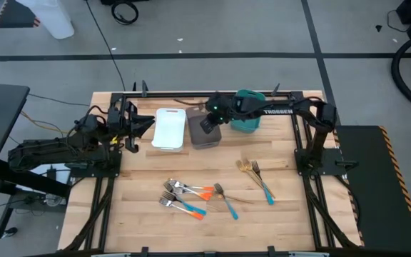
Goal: Sort silverware by color (type)
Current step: Put the gold fork into the black bin, then put the blue fork into the green bin
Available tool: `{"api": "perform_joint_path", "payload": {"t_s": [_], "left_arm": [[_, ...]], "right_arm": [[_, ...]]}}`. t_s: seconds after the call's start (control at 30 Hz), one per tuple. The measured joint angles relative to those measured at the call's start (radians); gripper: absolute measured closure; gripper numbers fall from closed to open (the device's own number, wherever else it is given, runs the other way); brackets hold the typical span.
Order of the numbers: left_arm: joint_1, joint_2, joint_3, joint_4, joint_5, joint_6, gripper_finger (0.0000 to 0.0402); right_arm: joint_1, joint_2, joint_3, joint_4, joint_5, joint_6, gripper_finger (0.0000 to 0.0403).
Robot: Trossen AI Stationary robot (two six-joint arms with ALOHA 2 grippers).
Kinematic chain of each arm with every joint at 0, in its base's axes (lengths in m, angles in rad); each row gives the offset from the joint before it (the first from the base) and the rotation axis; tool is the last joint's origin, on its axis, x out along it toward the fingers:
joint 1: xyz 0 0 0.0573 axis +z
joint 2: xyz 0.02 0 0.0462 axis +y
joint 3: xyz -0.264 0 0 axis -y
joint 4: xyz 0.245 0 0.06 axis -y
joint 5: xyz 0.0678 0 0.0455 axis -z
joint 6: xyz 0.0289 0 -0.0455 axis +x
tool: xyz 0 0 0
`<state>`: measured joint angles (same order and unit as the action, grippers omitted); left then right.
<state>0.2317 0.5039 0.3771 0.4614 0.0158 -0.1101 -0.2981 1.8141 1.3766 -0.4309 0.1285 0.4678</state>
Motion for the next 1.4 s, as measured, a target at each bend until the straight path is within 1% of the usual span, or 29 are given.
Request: {"api": "perform_joint_path", "payload": {"t_s": [0.23,0.33,0.43,0.5,0.8,0.93,1.17,1.27,1.4], "left_arm": [[0.001,0.0,0.0,0.0,0.0,0.001,0.0331],[0.001,0.0,0.0,0.001,0.0,0.001,0.0331],[0.001,0.0,0.0,0.005,0.0,0.001,0.0331],[0.0,0.0,0.001,-0.002,-0.001,0.0,0.0331],[0.0,0.0,0.001,-0.008,0.0,0.0,0.0331],[0.0,0.0,0.001,-0.008,0.0,0.0,0.0331],[0.0,0.0,0.001,-0.011,0.0,0.0,0.0331],[0.0,0.0,0.001,-0.011,0.0,0.0,0.0331],[0.0,0.0,0.001,-0.011,0.0,0.0,0.0331]], "right_arm": [[0.016,0.003,0.0,-0.041,0.005,0.026,0.0382],[0.021,0.032,0.0,-0.042,0.001,0.03,0.0382],[0.018,0.063,0.0,-0.01,-0.051,0.031,0.0382],[0.013,0.08,0.0,0.012,-0.067,0.03,0.0382],[-0.01,0.114,0.0,0.012,-0.086,0.005,0.0375],[-0.011,0.115,0.0,0.017,-0.086,0.002,0.036],[-0.011,0.115,0.0,0.011,-0.086,-0.001,0.0316],[-0.013,0.115,0.008,-0.001,-0.115,-0.02,0.0301],[-0.016,0.114,0.067,-0.054,-0.147,-0.048,0.0291]]}}
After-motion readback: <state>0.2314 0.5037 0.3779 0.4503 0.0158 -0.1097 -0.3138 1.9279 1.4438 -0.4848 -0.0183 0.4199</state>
